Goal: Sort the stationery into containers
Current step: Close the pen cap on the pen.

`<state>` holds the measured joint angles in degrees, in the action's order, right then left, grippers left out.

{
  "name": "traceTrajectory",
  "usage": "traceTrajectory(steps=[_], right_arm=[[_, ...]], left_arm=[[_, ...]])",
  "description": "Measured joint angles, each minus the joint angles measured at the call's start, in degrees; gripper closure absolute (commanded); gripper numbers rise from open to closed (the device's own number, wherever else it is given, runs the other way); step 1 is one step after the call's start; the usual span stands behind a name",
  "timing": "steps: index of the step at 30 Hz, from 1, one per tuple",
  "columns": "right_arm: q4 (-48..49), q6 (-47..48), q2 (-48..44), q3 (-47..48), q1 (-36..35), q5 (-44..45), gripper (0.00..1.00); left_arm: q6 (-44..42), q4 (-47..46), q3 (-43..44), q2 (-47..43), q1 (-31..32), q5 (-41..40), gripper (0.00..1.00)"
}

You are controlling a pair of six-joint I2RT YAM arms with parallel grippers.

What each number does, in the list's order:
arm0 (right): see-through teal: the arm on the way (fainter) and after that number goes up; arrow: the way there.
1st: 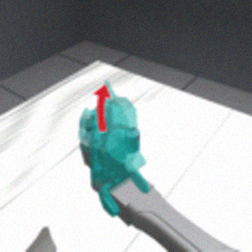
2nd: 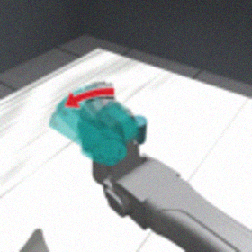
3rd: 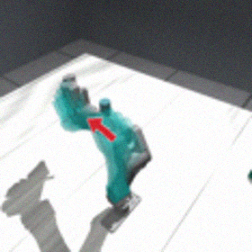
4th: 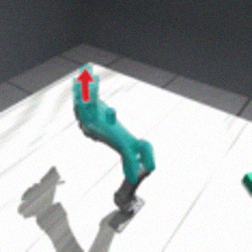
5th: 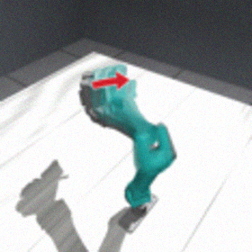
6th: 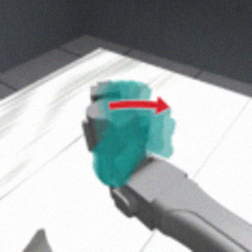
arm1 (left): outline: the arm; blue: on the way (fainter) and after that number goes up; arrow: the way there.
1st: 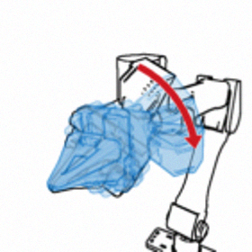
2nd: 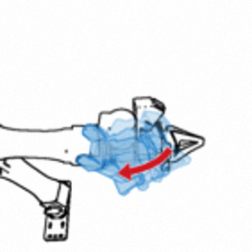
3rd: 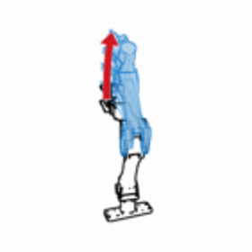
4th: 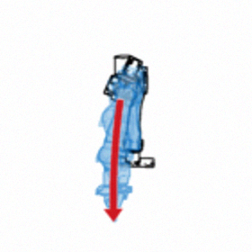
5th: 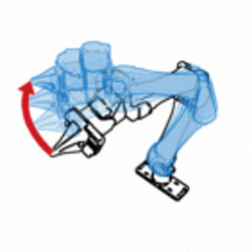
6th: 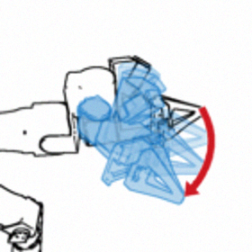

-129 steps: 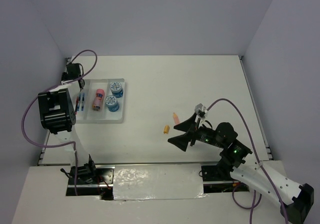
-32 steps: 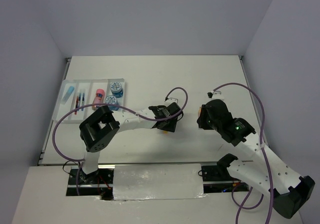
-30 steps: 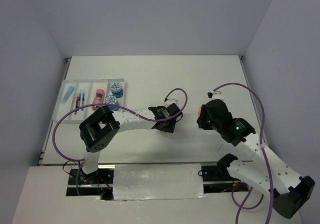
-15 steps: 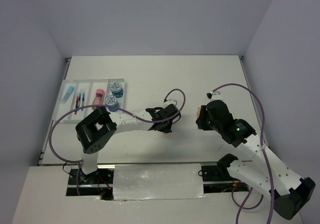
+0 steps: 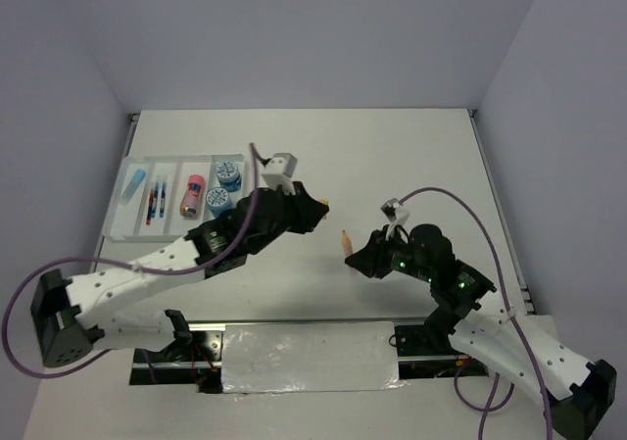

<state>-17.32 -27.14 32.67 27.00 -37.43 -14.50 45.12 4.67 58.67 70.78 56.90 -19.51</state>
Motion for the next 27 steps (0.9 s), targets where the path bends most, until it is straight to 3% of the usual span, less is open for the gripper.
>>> traceTrajectory(steps=[5,8,10,20,27], right_arm=[[16.7,-5.5,-3.4,-6.9,-14.0,-1.5,1.0],[24.6,-6.3,-1.7,-6.2,-19.1,-0.5,1.0],[23.6,-6.2,0.2,-3.2,-22.1,4.0,1.0],[10.3,-3.5,14.1,13.7,-36.7,35.1,1.0],[2.5,-3.6,20.3,19.1,-41.3,47.4,1.0]], left_arm=[[-0.3,-24.8,-14.2,-13.3,0.0,3.3,1.0],[-1.2,-36.6,-19.3,-13.8,0.1,7.2,1.0],[-1.4,-38.8,-20.0,-13.5,0.2,8.4,1.0],[-1.2,-25.4,-12.3,-15.0,2.6,-2.4,1.0],[-1.4,-17.8,-8.7,-15.4,3.7,-8.6,1.0]])
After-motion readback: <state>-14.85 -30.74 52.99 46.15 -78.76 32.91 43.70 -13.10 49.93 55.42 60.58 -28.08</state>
